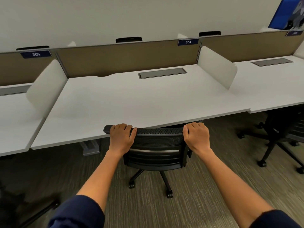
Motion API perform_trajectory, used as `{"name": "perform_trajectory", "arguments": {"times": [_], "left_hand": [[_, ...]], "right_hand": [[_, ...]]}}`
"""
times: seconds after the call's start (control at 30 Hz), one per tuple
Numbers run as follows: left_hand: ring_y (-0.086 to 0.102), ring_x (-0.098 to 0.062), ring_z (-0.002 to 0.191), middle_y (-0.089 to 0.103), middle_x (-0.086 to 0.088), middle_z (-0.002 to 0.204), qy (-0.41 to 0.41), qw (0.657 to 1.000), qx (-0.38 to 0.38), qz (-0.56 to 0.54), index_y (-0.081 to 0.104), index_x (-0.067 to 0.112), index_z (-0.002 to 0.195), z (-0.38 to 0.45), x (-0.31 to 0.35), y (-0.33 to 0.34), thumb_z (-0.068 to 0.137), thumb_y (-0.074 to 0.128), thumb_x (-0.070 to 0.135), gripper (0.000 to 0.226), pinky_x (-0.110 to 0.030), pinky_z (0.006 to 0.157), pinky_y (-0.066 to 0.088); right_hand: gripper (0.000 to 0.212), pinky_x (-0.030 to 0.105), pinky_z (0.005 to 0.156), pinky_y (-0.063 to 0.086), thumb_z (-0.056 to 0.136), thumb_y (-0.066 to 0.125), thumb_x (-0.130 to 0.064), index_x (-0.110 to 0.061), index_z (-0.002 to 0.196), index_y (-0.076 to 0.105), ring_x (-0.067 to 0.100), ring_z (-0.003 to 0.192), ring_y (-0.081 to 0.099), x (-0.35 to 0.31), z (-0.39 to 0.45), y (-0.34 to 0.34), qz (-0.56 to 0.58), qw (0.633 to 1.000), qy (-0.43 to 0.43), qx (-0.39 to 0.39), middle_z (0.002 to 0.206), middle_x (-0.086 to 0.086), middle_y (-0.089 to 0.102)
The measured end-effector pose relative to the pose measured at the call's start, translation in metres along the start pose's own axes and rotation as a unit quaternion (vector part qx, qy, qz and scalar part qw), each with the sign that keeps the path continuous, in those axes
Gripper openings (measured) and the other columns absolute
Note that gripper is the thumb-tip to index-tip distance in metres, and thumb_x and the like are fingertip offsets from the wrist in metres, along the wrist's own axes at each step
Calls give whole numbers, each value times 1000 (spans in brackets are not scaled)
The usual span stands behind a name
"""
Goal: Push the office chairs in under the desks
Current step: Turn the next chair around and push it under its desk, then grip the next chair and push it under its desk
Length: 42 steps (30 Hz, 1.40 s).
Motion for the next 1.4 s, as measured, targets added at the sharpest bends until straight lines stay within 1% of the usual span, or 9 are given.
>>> {"name": "perform_trajectory", "arguments": {"times": [0.07, 0.13, 0.23, 0.33, 0.53, 0.73, 0.87, 1.07, 1.4], "left_hand": [[61, -27, 112, 71, -5, 113, 3, 1000, -13, 6, 70, 17, 113, 1, 0, 0, 99, 19, 54, 65, -46, 104, 37], [53, -28, 127, 66, -7, 129, 4, 999, -41, 6, 65, 17, 127, 1, -1, 1, 105, 27, 51, 56, -47, 112, 32], [18, -29, 154, 33, -12, 162, -19, 993, -117, -8, 38, 16, 153, -3, -3, 3, 105, 28, 55, 63, -51, 124, 10], [-9, -28, 157, 3, -10, 171, -37, 991, -130, 8, 13, 17, 162, -16, -4, -4, 101, 21, 65, 78, -54, 125, -4], [-15, -27, 156, -7, -9, 170, -60, 994, -82, 24, 6, 22, 162, -62, -16, -25, 96, 21, 72, 84, -54, 124, -8], [-20, -26, 155, -15, -5, 169, -117, 990, -62, 51, 0, 25, 162, -126, -70, -52, 93, 19, 76, 87, -54, 122, -11], [-20, -26, 154, -17, -5, 169, -174, 981, -55, 64, -2, 26, 161, -185, -127, -78, 92, 16, 77, 88, -58, 124, -7], [-13, -28, 156, -9, -7, 170, -258, 963, -26, 73, 3, 24, 162, -308, -218, -133, 93, 17, 75, 86, -57, 125, -4], [-12, -29, 156, -6, -9, 170, -351, 932, -8, 88, 6, 23, 162, -534, -363, -233, 98, 24, 69, 81, -58, 125, -3]], "right_hand": [[64, 41, 79, 48, 97, 21, -45, -11, 86, 74, 30, 89, 64, 0, 0, 1, -1, 1000, 4, 2, 87, 7, 75], [61, 46, 93, 45, 98, 24, -46, -13, 93, 75, 32, 99, 64, 0, -2, 4, -12, 1000, 13, -12, 95, 7, 75], [56, 61, 113, 28, 101, 29, -52, -18, 108, 73, 33, 115, 61, -4, -3, 8, -42, 998, 16, -40, 110, 6, 74], [62, 69, 115, 17, 99, 25, -61, -22, 129, 62, 33, 126, 56, -21, -6, 8, -51, 997, -8, -52, 125, 6, 69], [74, 69, 117, 16, 94, 18, -71, -28, 154, 31, 34, 148, 29, -87, -19, 12, -13, 993, -93, -75, 159, 7, 36], [81, 67, 120, 12, 90, 13, -76, -33, 159, 12, 36, 154, 12, -194, -49, 20, 22, 975, -200, -92, 169, 7, 8], [86, 65, 120, 3, 86, 6, -80, -35, 159, 3, 35, 155, 2, -276, -90, 26, 49, 956, -266, -116, 170, 5, -4], [83, 64, 120, 1, 89, 13, -80, -37, 159, -1, 35, 155, -1, -408, -180, 25, 68, 928, -343, -130, 169, 5, -9], [80, 64, 121, 4, 91, 19, -77, -36, 159, 7, 35, 155, 6, -614, -366, -18, 117, 886, -430, -130, 170, 6, 3]]}}
Point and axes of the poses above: each hand's wrist, its own z-axis towards the middle knuckle, its own y-axis out of the palm, x = y × z, the point moved 7 cm from there along z, towards the middle knuckle
